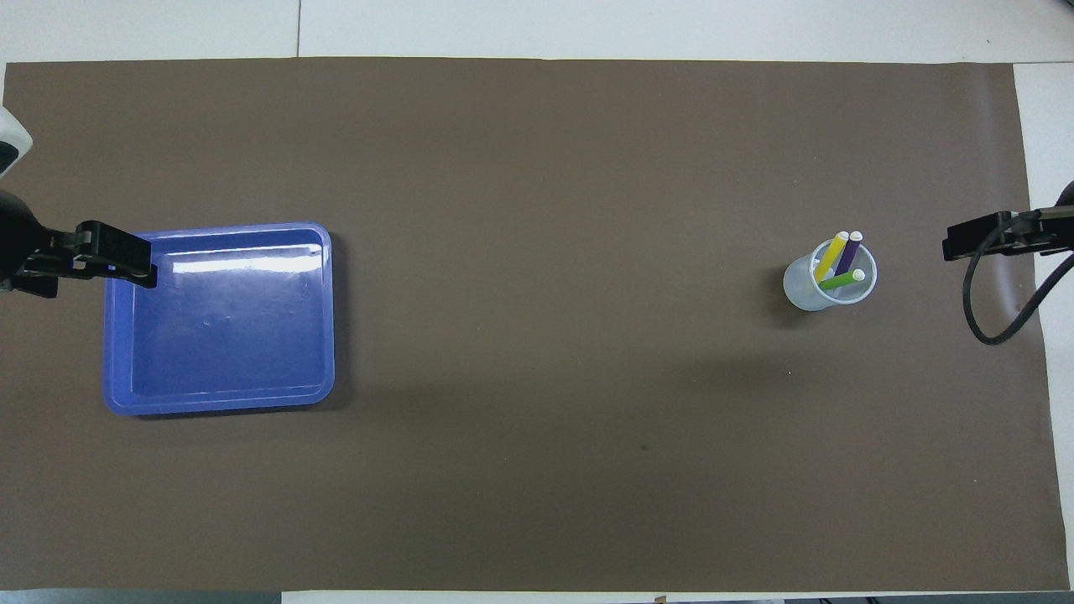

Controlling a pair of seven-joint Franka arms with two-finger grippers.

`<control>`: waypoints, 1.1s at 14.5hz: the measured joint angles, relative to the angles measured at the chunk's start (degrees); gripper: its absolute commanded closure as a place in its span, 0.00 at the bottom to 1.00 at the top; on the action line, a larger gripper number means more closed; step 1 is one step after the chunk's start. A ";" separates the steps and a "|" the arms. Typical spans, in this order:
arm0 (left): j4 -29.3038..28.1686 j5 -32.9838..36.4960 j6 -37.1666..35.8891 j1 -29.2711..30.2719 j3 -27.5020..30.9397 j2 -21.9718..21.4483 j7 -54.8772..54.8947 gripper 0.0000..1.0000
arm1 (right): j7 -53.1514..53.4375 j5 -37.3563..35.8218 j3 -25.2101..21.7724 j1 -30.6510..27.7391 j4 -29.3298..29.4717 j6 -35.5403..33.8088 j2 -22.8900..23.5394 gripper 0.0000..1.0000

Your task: Transfer and insert pens with both arms

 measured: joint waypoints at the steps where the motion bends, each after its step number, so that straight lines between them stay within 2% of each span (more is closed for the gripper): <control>1: 0.03 0.00 0.00 0.02 0.00 -0.02 0.04 0.00 | 0.89 0.00 0.87 0.02 0.01 0.00 -0.03 0.00; 4: 0.07 0.00 0.00 0.02 -0.01 -0.06 0.05 0.00 | 2.82 0.00 2.47 0.04 0.02 -0.01 -0.09 0.00; 12: 0.06 0.00 -0.04 0.10 -0.04 -0.06 0.05 0.00 | 4.89 0.00 3.14 0.04 0.14 -1.66 -0.74 0.00; 16: 0.06 0.00 -0.10 0.28 -0.04 -0.06 0.05 0.00 | 5.24 0.71 3.15 0.04 2.65 -4.85 -0.85 0.00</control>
